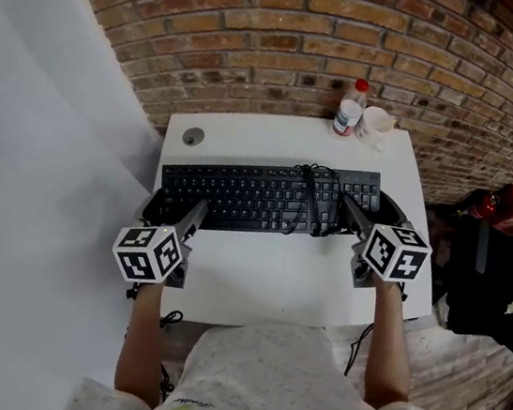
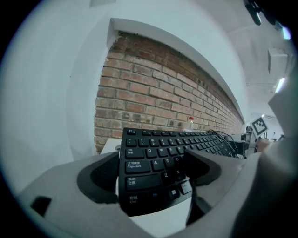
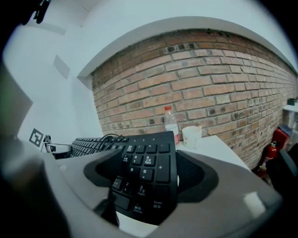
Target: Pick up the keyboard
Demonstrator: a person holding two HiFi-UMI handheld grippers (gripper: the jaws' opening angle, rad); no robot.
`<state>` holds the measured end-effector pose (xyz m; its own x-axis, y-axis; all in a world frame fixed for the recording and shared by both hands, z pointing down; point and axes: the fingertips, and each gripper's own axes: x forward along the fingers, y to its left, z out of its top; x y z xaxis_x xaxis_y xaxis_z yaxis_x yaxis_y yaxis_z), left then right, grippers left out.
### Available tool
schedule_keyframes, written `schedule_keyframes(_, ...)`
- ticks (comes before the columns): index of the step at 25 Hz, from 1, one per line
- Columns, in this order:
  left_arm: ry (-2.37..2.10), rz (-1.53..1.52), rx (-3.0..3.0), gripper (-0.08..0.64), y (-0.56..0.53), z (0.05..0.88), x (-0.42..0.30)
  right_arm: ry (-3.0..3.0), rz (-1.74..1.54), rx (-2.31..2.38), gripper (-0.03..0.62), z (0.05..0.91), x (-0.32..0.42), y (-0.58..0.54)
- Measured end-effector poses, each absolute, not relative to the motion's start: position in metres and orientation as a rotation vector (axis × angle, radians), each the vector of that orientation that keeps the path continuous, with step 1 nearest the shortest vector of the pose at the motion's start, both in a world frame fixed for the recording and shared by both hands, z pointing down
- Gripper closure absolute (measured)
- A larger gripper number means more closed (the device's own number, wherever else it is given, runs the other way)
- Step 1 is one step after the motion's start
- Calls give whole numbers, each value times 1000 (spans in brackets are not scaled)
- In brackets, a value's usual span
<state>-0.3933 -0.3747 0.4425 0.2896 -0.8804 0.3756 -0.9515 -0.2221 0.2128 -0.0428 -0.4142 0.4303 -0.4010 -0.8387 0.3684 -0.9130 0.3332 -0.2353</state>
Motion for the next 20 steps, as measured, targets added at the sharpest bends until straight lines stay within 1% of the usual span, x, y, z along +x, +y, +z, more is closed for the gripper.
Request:
schedule_keyframes(6,-1709,143,2257,135,-385,384,-391,-2491,497,1659,219,374,-40,-418)
schedule_keyframes(11,-1782,26,2297,135,-385,348,-395,-2555,408,1696,219,343,-42,-411)
schedule_keyframes(20,-1802,-52,2351,135,-381,341,-396,-2591,296,1746,219,330,-43,-404)
